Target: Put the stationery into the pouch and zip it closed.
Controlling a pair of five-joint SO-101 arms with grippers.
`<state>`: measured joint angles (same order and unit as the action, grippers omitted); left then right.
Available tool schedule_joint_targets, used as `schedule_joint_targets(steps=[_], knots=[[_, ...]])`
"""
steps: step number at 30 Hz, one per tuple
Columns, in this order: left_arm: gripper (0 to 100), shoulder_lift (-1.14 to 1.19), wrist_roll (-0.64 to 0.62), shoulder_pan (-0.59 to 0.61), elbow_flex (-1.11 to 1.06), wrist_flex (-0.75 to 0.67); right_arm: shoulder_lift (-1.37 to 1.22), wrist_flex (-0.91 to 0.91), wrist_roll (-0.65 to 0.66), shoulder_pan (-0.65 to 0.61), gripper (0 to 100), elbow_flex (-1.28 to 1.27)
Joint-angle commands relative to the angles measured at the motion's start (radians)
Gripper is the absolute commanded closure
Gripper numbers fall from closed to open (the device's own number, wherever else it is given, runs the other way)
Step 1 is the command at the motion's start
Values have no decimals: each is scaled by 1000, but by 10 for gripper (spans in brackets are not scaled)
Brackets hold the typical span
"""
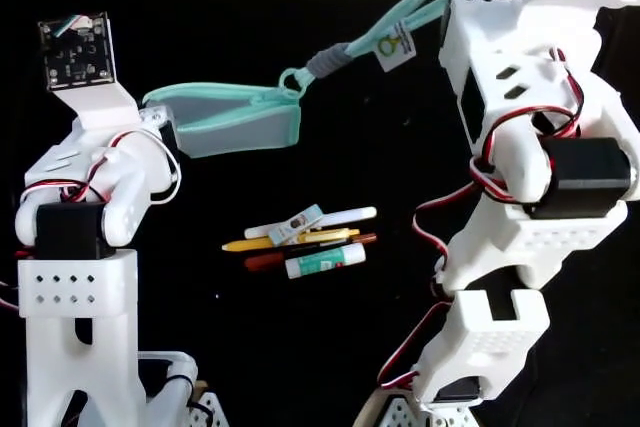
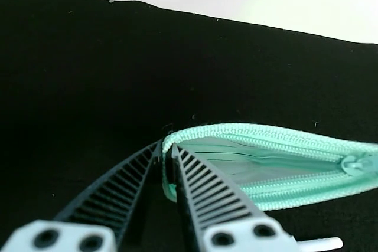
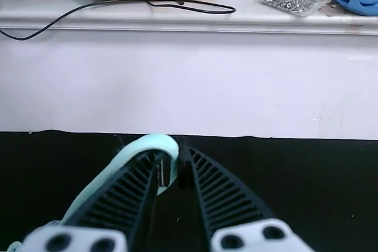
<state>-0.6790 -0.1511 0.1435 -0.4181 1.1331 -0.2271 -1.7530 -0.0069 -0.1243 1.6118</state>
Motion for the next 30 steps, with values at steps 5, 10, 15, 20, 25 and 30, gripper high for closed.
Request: schedule_joint_targets(steps=[5, 10, 15, 20, 25, 30], knots=[[993, 7, -8, -7, -13, 18, 5, -10, -2, 24, 882, -166], [993, 12, -8, -7, -7, 15, 10, -10, 20, -7, 750, -412], [993, 13, -12, -8, 28, 21, 5, -7, 80, -96, 750, -651], [993, 16, -12, -39, 93, 23, 5, 1, 80, -142, 750, -800], [993, 74, -12, -74, 145, 23, 5, -2, 80, -151, 750, -851], [993, 268, -12, -76, 263, 23, 5, -2, 104, -159, 750, -901]])
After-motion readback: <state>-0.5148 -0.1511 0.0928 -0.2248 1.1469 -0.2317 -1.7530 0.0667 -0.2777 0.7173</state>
